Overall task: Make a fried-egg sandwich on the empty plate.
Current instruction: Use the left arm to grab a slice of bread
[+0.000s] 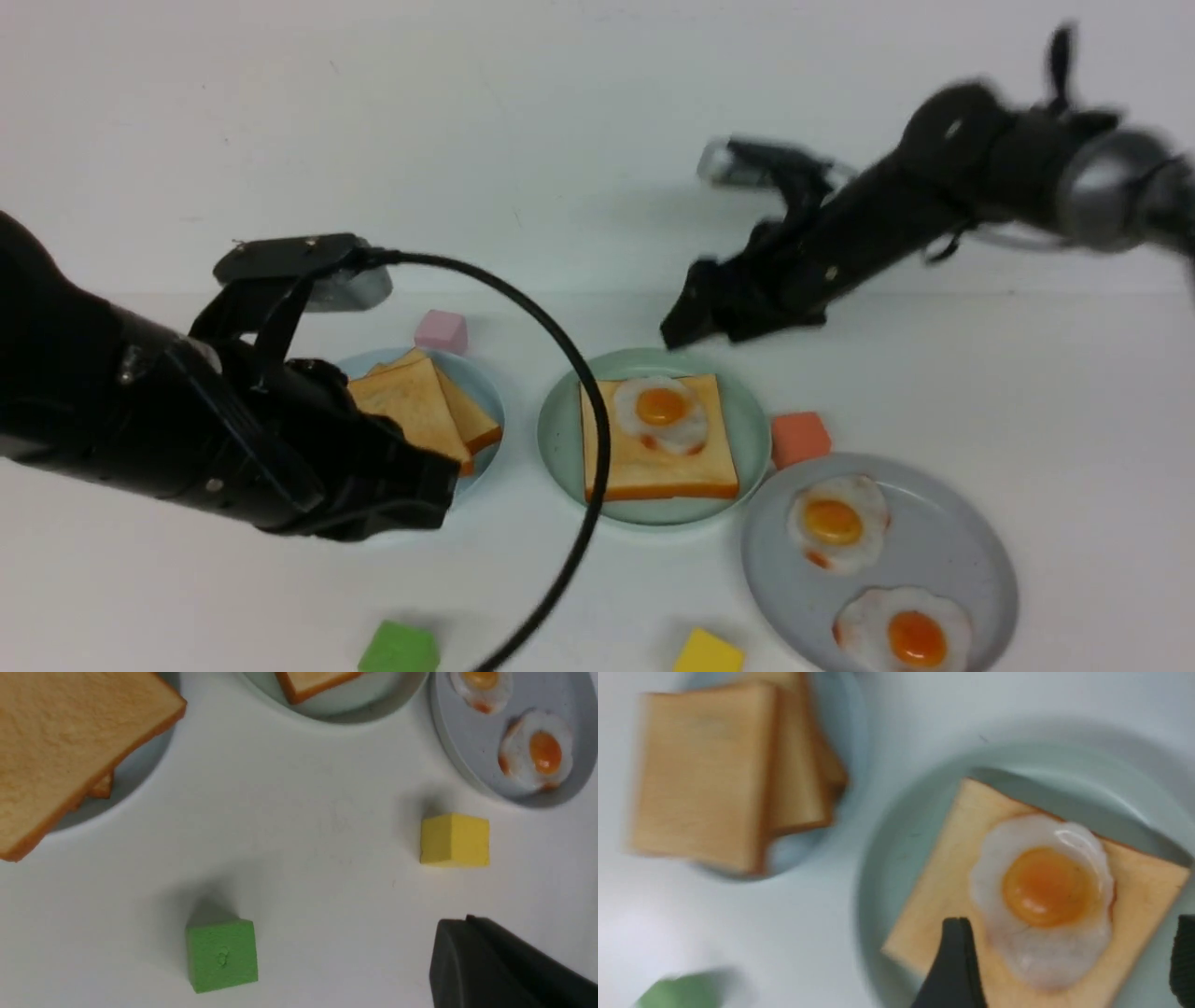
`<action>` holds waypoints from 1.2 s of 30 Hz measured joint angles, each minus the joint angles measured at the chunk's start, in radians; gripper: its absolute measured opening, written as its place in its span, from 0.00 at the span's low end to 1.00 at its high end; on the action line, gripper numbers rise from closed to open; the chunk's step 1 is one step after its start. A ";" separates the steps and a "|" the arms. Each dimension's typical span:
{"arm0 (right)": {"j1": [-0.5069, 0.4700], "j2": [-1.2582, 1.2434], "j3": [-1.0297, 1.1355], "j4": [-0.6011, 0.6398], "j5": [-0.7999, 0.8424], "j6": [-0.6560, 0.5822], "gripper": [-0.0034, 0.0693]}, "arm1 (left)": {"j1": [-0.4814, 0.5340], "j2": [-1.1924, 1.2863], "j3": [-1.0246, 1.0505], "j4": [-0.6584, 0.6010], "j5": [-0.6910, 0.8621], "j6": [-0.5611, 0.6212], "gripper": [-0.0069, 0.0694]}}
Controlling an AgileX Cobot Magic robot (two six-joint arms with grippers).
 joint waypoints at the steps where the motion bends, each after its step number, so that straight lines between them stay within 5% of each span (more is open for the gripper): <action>1: 0.001 -0.015 0.000 -0.008 0.011 0.003 0.83 | 0.001 0.000 0.000 0.000 -0.012 -0.020 0.10; 5: 0.023 -0.159 0.000 -0.145 0.115 0.124 0.75 | 0.001 0.003 0.000 0.056 -0.082 -0.170 0.14; 11: 0.180 -0.333 0.046 -0.433 0.262 0.394 0.59 | 0.014 0.094 0.000 0.235 -0.095 -0.370 0.24; 16: 0.333 -0.403 0.206 -0.498 0.221 0.447 0.55 | 0.158 0.158 0.000 0.232 -0.086 -0.433 0.29; 23: 0.452 -0.436 0.302 -0.480 0.178 0.450 0.55 | 0.425 0.250 0.000 0.015 -0.027 -0.289 0.46; 29: 0.457 -0.437 0.306 -0.427 0.172 0.438 0.55 | 0.448 0.379 0.000 -0.296 -0.103 -0.002 0.61; 36: 0.457 -0.454 0.306 -0.406 0.174 0.415 0.54 | 0.448 0.473 -0.001 -0.488 -0.195 0.189 0.62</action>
